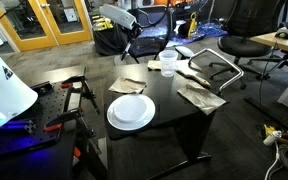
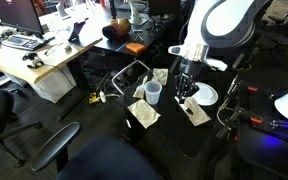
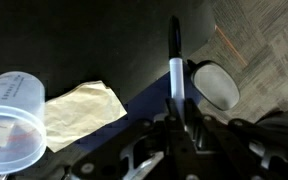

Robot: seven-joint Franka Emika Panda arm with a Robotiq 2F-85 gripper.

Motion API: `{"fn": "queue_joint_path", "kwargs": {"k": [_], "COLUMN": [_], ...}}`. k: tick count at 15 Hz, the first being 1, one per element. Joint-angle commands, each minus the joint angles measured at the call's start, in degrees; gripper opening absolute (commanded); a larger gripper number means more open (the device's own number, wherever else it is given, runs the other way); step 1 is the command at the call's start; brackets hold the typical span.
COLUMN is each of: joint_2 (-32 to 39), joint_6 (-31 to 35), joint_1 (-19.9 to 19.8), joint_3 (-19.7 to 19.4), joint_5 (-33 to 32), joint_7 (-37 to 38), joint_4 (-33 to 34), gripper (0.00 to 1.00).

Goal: Pick up the pen from the plastic cup and put it on the table.

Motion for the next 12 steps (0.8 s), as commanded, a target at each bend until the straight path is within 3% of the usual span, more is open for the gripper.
{"fn": "queue_joint_path", "kwargs": {"k": [1, 5, 12], "joint_2": [5.71, 11.10, 18.56], "joint_6": [1.55, 1.83, 0.92], "joint_1": [-0.58, -0.61, -1.77], "joint_3": [1.34, 1.29, 1.25], "joint_5": [-0.42, -3.35, -16.04], "joint_7": [2.52, 5.44, 18.70], "joint_4": [3.89, 6.93, 10.67], "gripper": [0.03, 0.03, 0.03]}}
